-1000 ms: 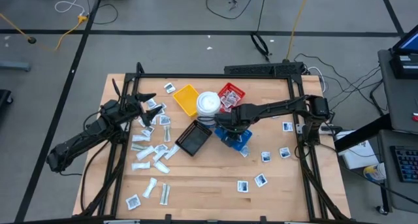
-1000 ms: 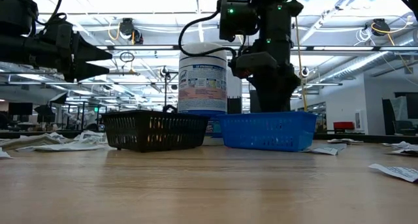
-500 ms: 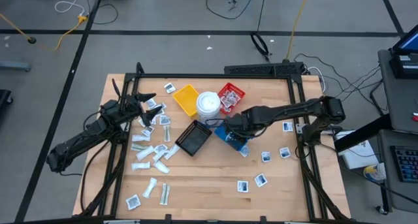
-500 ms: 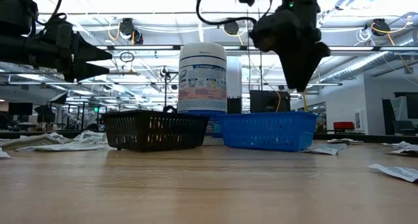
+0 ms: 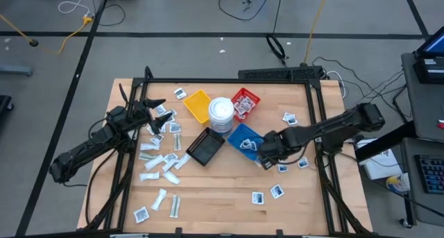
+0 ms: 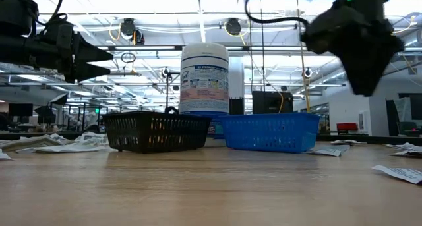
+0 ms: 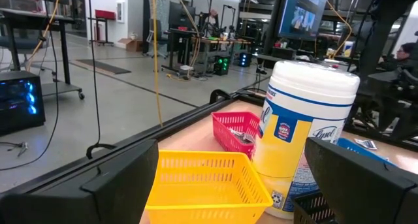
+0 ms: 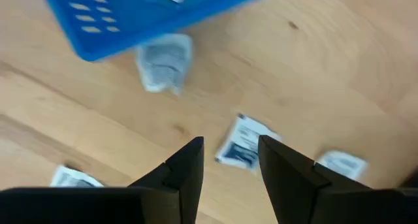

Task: Pick & Place First Aid Supplies
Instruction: Put the alcohol pad into the blue bin

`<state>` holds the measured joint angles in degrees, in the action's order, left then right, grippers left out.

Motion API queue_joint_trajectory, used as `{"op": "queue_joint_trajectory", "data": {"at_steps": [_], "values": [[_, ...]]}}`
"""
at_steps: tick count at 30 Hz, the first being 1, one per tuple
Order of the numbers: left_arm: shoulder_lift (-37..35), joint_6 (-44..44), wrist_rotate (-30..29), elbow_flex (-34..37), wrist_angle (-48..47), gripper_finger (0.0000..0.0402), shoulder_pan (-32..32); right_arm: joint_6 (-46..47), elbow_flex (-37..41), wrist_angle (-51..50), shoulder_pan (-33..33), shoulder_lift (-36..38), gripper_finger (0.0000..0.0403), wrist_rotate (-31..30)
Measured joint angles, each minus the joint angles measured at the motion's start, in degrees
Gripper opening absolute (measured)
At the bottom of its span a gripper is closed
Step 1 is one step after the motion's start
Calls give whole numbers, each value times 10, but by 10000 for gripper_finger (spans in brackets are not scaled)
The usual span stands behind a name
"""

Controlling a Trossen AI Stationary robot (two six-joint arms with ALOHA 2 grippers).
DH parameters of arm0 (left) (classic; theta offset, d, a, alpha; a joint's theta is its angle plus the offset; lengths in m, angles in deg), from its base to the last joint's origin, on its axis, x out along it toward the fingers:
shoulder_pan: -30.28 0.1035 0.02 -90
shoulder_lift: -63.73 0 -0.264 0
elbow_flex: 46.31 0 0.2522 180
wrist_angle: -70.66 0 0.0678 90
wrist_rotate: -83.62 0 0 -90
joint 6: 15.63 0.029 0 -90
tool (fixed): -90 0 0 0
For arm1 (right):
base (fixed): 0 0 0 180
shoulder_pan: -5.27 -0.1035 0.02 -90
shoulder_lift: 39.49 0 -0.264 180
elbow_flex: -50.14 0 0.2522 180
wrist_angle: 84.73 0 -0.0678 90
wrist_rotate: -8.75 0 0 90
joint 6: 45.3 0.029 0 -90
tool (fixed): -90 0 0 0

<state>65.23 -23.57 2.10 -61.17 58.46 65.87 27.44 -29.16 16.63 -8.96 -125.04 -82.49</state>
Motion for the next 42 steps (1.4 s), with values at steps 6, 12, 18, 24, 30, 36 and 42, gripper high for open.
{"op": "queue_joint_trajectory", "data": {"at_steps": [6, 12, 18, 24, 30, 36, 42], "values": [[0, 0, 0, 0, 0, 392, 0, 72, 42, -1, -38, 40, 131, 0], [0, 0, 0, 0, 0, 392, 0, 139, 78, -2, -69, 75, 124, 14], [0, 0, 0, 0, 0, 392, 0, 179, 113, 21, -81, 76, 117, 34], [0, 0, 0, 0, 0, 392, 0, 181, 156, 103, -84, 58, 111, 46], [0, 0, 0, 0, 0, 392, 0, 192, 205, 141, -84, 50, 100, 59], [0, 0, 0, 0, 0, 392, 0, 179, 246, 211, -75, 50, 90, 64], [0, 0, 0, 0, 0, 392, 0, 160, 251, 229, -75, 51, 66, 71]]}}
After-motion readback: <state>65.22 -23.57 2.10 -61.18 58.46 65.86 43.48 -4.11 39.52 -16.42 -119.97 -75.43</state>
